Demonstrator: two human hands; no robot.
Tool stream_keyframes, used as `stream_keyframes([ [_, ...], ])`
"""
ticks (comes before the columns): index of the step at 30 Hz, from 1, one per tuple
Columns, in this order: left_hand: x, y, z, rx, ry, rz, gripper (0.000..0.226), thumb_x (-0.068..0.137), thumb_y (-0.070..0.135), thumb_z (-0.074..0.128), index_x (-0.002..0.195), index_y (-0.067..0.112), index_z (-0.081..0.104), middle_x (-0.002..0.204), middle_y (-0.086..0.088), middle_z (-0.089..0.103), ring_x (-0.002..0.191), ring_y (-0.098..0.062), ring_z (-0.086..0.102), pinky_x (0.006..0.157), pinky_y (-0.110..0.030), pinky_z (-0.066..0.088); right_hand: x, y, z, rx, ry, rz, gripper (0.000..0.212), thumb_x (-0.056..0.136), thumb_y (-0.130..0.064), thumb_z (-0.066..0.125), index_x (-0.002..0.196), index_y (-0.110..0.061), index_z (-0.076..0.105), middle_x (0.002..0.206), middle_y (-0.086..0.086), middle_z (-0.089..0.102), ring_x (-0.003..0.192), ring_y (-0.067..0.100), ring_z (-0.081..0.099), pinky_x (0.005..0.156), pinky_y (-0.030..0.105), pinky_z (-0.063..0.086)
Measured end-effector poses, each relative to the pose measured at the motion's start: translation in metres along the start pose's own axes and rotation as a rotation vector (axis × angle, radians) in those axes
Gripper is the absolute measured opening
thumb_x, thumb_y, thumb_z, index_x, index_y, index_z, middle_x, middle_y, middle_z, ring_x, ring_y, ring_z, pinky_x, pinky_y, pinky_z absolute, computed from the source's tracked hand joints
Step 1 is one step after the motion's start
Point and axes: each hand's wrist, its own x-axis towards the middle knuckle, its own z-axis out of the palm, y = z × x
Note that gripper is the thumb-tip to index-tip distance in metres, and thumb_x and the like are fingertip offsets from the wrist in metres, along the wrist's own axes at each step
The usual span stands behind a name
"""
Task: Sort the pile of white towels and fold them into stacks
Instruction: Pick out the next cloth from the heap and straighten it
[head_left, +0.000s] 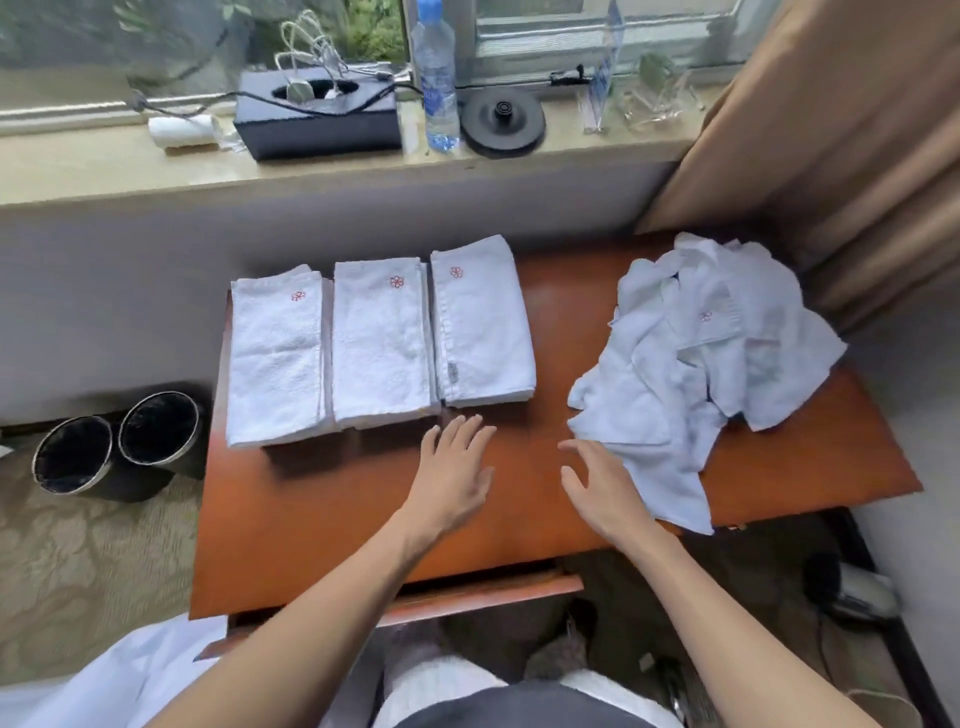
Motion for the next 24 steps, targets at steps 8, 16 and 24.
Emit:
stream_keyframes([
  [8,0.017,0.166,0.051,0.04,-0.052,0.105,0.059,0.103,0.035,0.049,0.158,0.024,0.031,0.169,0.002,0.022,0.157,-0.021,0.012,0.126,-0.047,0.004,-0.059,0.128,-0.091,-0.043,0.045,-0.012,0.037,0.101,-0.02,0.054,0.138,-0.018,0.058,0.139,-0.001,0.058,0.132,0.019,0.048,0.113,0.039,0.036],
  [16,0.054,0.249,0.068,0.082,-0.088,0.16,0.057,0.104,0.039,0.045,0.158,0.028,0.03,0.17,0.004,0.018,0.158,-0.021,0.007,0.125,-0.048,0.003,-0.066,0.205,-0.155,-0.02,0.114,0.035,0.035,0.102,-0.023,0.053,0.137,-0.022,0.058,0.141,-0.006,0.056,0.136,0.015,0.046,0.114,0.031,0.031],
  [24,0.147,0.286,0.089,-0.008,-0.083,0.133,0.055,0.105,0.039,0.044,0.158,0.027,0.031,0.169,0.003,0.02,0.158,-0.022,0.009,0.126,-0.048,0.001,0.021,0.236,-0.214,-0.099,0.039,0.026,0.042,0.104,-0.028,0.052,0.146,-0.024,0.051,0.149,-0.005,0.05,0.141,0.016,0.042,0.117,0.035,0.03],
])
